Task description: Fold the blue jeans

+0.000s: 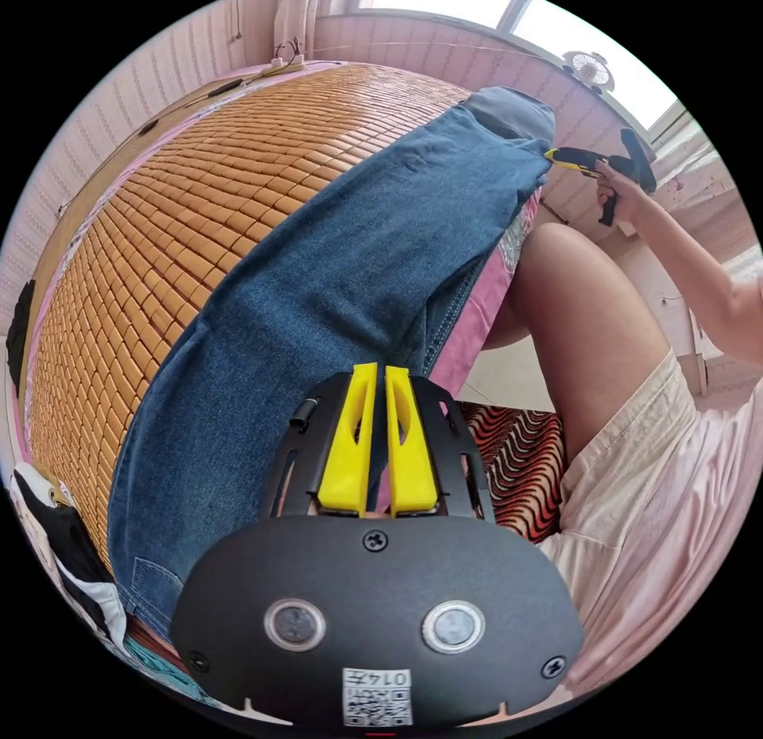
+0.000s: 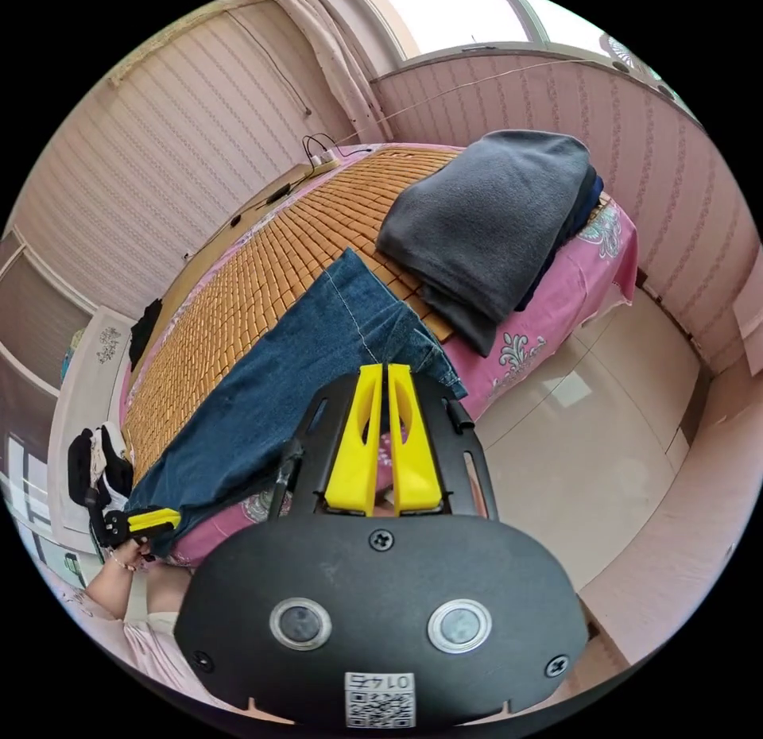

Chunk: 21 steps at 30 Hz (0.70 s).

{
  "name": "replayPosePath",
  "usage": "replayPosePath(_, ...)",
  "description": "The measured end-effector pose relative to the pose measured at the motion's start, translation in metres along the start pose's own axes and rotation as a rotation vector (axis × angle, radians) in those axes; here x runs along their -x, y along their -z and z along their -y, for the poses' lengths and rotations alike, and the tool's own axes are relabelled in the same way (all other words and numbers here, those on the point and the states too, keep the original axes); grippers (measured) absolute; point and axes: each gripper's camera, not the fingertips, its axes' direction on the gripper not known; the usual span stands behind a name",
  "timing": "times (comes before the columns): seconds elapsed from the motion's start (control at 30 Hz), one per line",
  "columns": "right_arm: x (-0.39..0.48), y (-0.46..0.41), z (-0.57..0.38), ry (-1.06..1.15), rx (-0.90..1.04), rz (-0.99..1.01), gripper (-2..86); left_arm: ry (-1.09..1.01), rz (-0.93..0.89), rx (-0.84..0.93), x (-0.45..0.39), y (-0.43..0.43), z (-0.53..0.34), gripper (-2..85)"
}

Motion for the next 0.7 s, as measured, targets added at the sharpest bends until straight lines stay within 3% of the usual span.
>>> replayPosePath(0.13, 0.006, -0.033, 0.002, 0.063, 0.124, -0.092, 1.2, -0.006, -0.032, -0.012, 0.005, -0.008, -0.011, 0.5)
replayPosePath(0.43, 0.053, 0.002, -0.004, 0.045, -0.007, -0.267, 1.2, -0.083, -0.036, 0.002, -0.007, -0.004, -0.021, 4.8)
replayPosePath(0.53, 0.101, 0.013, -0.01, 0.1, -0.049, 0.017, 0.3, -0.058, 0.006, -0.033, -0.012, -0.014, -0.025, 5.6)
replayPosePath(0.63, 0.212, -0.018, -0.025, 0.39, 0.198, 0.336, 0.0, -0.026, -0.005, -0.015, -0.012, -0.032, -0.03, 4.1)
replayPosePath(0.7, 0.291, -0.039, -0.048, 0.613, 0.367, 0.435, -0.2, -0.028, -0.003, -0.023, -0.012, -0.036, -0.035, 3.2)
